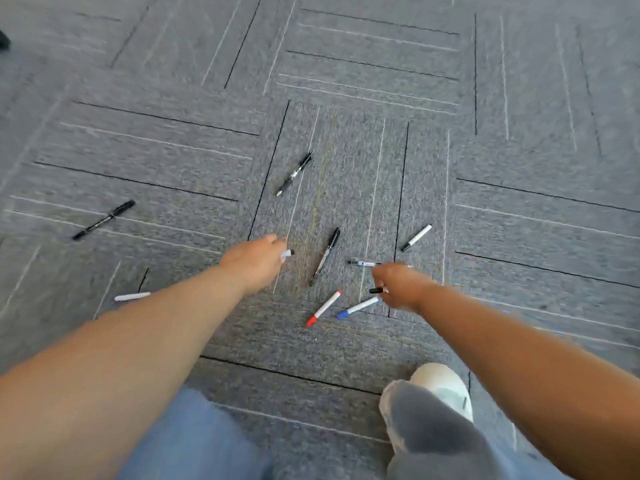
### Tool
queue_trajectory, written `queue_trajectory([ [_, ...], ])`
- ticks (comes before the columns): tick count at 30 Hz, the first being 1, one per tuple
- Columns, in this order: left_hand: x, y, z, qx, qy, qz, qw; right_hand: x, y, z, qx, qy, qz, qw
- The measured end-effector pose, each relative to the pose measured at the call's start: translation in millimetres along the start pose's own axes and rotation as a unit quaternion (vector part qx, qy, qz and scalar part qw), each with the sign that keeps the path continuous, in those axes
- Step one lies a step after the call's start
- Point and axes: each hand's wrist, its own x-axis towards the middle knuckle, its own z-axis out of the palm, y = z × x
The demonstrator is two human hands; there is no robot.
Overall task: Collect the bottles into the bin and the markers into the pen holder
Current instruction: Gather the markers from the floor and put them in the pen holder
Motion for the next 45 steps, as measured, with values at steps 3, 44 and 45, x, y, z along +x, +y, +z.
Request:
queue_trajectory([
  [3, 10, -18, 0, -0.021, 0.006, -0.049, 0.999, 27, -10, 20, -0.038, -0.003, -0.051, 0.998],
  [44, 75, 86, 82, -0.174, 0.097, -0.152, 0.968, 85, 45, 40, 0.005, 0.108, 0.005, 0.994],
  [45, 82, 83, 78, -0.179, 0.103, -0.155, 0.966, 83, 47, 39, 0.012, 0.113, 0.005, 0.993],
])
